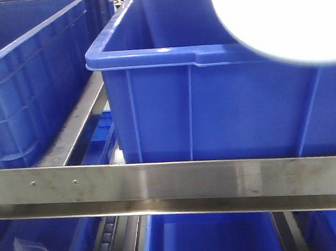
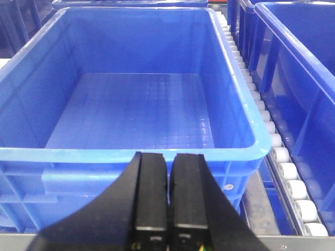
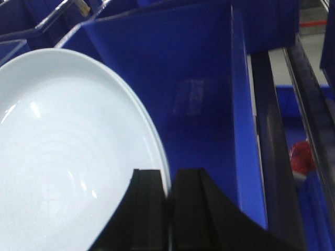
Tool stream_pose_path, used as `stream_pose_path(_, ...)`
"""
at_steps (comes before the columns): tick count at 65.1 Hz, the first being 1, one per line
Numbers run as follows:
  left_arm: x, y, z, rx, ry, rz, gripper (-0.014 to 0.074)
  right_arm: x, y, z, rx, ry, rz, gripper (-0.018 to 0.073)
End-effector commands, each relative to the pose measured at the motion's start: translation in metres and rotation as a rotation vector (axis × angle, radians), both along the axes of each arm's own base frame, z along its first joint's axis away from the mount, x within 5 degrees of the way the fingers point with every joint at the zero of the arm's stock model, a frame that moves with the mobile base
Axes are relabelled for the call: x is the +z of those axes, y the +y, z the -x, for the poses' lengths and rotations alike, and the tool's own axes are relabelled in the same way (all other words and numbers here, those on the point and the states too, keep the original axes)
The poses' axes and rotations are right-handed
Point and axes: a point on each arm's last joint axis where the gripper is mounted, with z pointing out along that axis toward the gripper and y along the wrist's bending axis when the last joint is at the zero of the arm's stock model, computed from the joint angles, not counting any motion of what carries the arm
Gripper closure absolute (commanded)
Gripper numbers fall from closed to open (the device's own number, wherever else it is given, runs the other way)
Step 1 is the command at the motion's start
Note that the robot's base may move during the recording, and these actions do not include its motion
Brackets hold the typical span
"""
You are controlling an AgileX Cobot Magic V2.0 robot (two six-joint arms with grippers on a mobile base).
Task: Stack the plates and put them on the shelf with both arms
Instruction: 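Lower the plate stack with the right gripper into the large blue bin, then open the right gripper and raise it out of the blue bin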
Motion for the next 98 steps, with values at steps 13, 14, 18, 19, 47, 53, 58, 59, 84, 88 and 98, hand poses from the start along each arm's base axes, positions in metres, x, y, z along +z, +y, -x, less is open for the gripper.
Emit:
stream_pose_path(13, 0.017, 0.000, -0.001, 0.004, -0.109, 0.017, 0.0513, 0.064, 0.007, -0.079, -0.029, -0.147, 0.041, 0.0510)
stream_pose_path(14, 0.017, 0.000, -0.001, 0.004, -0.109, 0.017, 0.0513, 0.063, 0.008, -0.084, -0.029, -0.139, 0.042, 0.0510)
stream_pose_path(18, 0.017, 0.000, -0.001, 0.004, -0.109, 0.017, 0.0513, 0.059, 0.010, -0.107, -0.030, -0.114, 0.046, 0.0510)
stream_pose_path(19, 0.017, 0.000, -0.001, 0.004, -0.109, 0.017, 0.0513, 0.058, 0.011, -0.109, -0.031, -0.111, 0.047, 0.0510)
stream_pose_path(47, 0.017, 0.000, -0.001, 0.004, -0.109, 0.017, 0.0513, 0.013, 0.021, -0.190, -0.032, 0.026, 0.069, 0.0489)
stream_pose_path(53, 0.017, 0.000, -0.001, 0.004, -0.109, 0.017, 0.0513, 0.010, 0.021, -0.191, -0.028, 0.045, 0.070, 0.0410)
stream_pose_path(58, 0.017, 0.000, -0.001, 0.004, -0.109, 0.017, 0.0513, 0.011, 0.021, -0.191, -0.028, 0.043, 0.070, 0.0305)
stream_pose_path(59, 0.017, 0.000, -0.001, 0.004, -0.109, 0.017, 0.0513, 0.011, 0.021, -0.191, -0.028, 0.043, 0.070, 0.0275)
stream_pose_path(84, 0.017, 0.000, -0.001, 0.004, -0.109, 0.017, 0.0513, 0.030, 0.021, -0.175, -0.016, 0.029, 0.063, 0.0166)
stream_pose_path(88, 0.017, 0.000, -0.001, 0.004, -0.109, 0.017, 0.0513, 0.039, 0.020, -0.168, -0.012, 0.015, 0.061, 0.0166)
stream_pose_path(98, 0.017, 0.000, -0.001, 0.004, -0.109, 0.017, 0.0513, 0.054, 0.020, -0.149, 0.018, 0.039, 0.092, 0.0240)
